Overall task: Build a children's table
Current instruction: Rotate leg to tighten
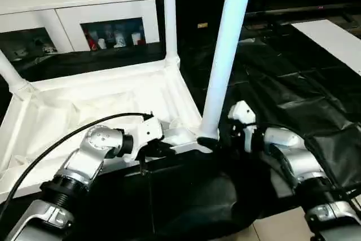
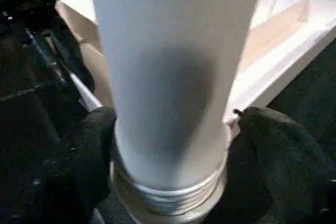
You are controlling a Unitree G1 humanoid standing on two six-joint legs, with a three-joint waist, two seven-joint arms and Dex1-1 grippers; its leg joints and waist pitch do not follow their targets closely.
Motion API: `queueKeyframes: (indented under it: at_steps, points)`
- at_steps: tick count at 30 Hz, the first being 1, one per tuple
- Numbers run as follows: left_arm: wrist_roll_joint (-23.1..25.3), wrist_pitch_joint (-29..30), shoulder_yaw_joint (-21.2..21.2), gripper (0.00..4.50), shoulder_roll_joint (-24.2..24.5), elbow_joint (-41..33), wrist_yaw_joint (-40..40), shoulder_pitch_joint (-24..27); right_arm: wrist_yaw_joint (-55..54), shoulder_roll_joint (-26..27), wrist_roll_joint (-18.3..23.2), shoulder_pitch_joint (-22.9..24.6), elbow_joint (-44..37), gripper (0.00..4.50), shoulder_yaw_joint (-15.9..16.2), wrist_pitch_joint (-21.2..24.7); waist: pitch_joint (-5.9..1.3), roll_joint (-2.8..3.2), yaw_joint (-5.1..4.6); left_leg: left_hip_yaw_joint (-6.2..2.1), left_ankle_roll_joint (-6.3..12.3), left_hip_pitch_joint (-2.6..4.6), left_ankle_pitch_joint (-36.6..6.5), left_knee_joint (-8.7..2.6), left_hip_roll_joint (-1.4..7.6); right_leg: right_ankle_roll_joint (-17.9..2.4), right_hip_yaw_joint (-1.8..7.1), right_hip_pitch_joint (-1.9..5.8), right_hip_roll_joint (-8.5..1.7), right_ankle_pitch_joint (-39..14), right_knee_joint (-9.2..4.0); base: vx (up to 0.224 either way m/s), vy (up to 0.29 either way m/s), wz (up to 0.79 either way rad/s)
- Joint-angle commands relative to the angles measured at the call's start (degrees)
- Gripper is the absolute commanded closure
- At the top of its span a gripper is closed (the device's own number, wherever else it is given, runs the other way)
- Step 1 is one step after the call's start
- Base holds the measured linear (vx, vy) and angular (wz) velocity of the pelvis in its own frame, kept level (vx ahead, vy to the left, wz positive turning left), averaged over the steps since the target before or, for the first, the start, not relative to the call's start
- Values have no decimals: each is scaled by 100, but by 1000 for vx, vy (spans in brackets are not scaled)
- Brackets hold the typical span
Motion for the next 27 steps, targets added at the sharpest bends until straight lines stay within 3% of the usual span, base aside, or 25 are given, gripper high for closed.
queueKeyframes:
  at_steps: [1, 4, 14, 24, 27]
  points:
    - [-94, -27, -34, 450, -49, -85, -82, 86, 62, 39, 66, -140, 130, 81, -38, -81, -376, -95, 32, -16, 320, 37, -1338, -380, 143, -1286, 194, 276, -268, -1481, -377, 0, 0, 0]
    - [-101, -22, -31, 450, -41, -87, -94, 91, 88, 59, 70, -162, 194, 86, -44, -96, -376, -94, 36, -18, 319, 40, -1345, -381, 146, -1281, 193, 274, -265, -1499, -374, 0, 0, 0]
    - [-82, 48, -63, 450, 2, -123, -164, 119, 179, 105, 86, -196, 402, 167, -91, -178, -376, -78, 50, -18, 318, 39, -1348, -384, 147, -1310, 193, 276, -265, -1453, -370, 0, 0, 0]
    - [-34, 112, -77, 450, 0, -137, -94, 131, -137, 276, 30, -93, 415, 177, -87, -229, -378, -77, 23, -19, 313, 40, -1361, -387, 147, -1326, 192, 275, -262, -1423, -368, 0, 0, 0]
    - [64, 297, -39, 450, -134, -107, 255, 82, -819, 476, -112, -123, 606, 177, -154, -219, -356, -72, -18, -28, 223, 41, -1518, -409, 137, -1257, 195, 269, -273, -1733, -400, 0, 0, 0]
